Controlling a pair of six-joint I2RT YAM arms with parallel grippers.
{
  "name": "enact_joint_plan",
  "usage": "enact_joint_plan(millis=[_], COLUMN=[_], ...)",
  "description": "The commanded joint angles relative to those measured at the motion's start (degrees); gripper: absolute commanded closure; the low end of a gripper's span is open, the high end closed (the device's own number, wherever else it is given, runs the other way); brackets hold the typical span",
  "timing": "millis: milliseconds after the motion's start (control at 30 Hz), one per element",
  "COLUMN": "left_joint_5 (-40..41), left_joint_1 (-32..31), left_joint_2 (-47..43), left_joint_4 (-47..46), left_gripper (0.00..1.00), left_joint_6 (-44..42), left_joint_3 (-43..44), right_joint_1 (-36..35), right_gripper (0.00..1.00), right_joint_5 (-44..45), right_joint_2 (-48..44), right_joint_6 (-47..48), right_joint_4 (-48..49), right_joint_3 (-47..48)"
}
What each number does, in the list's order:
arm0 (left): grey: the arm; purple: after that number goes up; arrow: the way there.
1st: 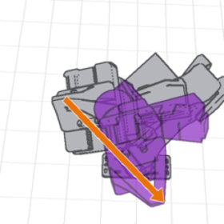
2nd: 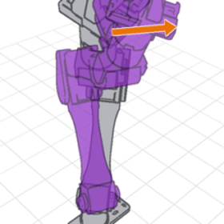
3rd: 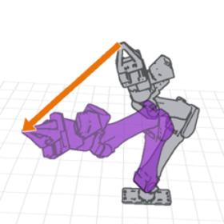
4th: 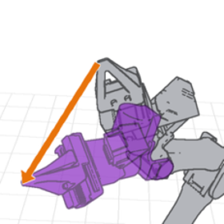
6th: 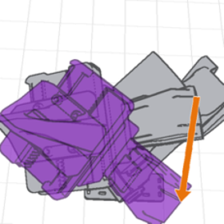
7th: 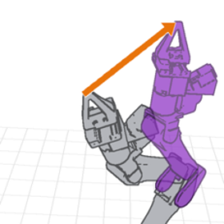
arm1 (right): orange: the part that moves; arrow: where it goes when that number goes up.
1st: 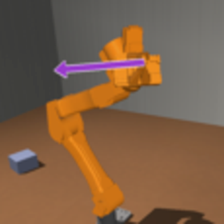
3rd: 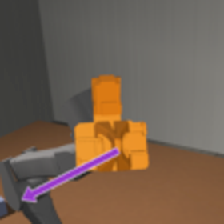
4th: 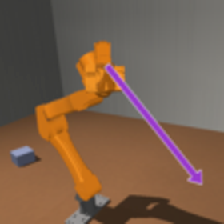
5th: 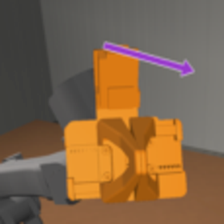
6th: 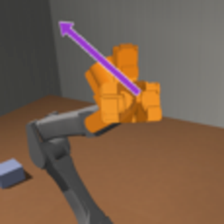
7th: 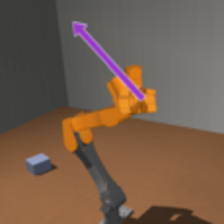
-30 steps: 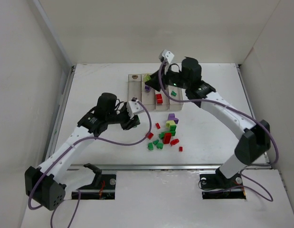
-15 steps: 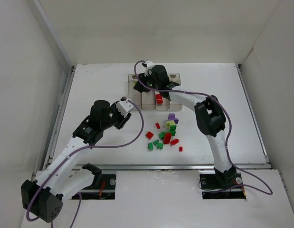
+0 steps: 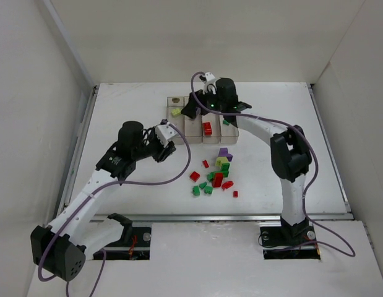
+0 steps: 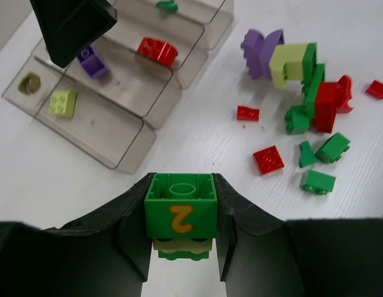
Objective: Sort the legos into containers by color
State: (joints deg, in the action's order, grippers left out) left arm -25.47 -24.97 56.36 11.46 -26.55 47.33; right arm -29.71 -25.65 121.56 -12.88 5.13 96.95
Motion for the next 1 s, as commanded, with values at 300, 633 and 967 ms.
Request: enact_joint_plan(millis=[300, 633, 967], left_joint_5=[-15.5, -30.5, -33.9], left_joint_1=[0.7, 0.7, 0.1], left_joint_2=[3.9, 8.1, 8.2], left_joint_4=[-9.0, -13.0, -16.4], left_gripper=[1.00, 1.00, 1.00], left_joint_6=[6.5, 12.9, 16.3], left_joint_3=[11.3, 19.0, 19.0], right_joint_1=[4.8, 2.7, -2.1], right_gripper=[0.00, 0.00, 0.00], right_joint_5=[-28.8, -38.2, -38.5], right_joint_2=[-29.4, -40.3, -38.5], right_joint_6=[23.5, 25.0, 25.1], right_joint_4=[2.9, 2.9, 2.9], right_joint_3=[-24.5, -28.7, -23.4])
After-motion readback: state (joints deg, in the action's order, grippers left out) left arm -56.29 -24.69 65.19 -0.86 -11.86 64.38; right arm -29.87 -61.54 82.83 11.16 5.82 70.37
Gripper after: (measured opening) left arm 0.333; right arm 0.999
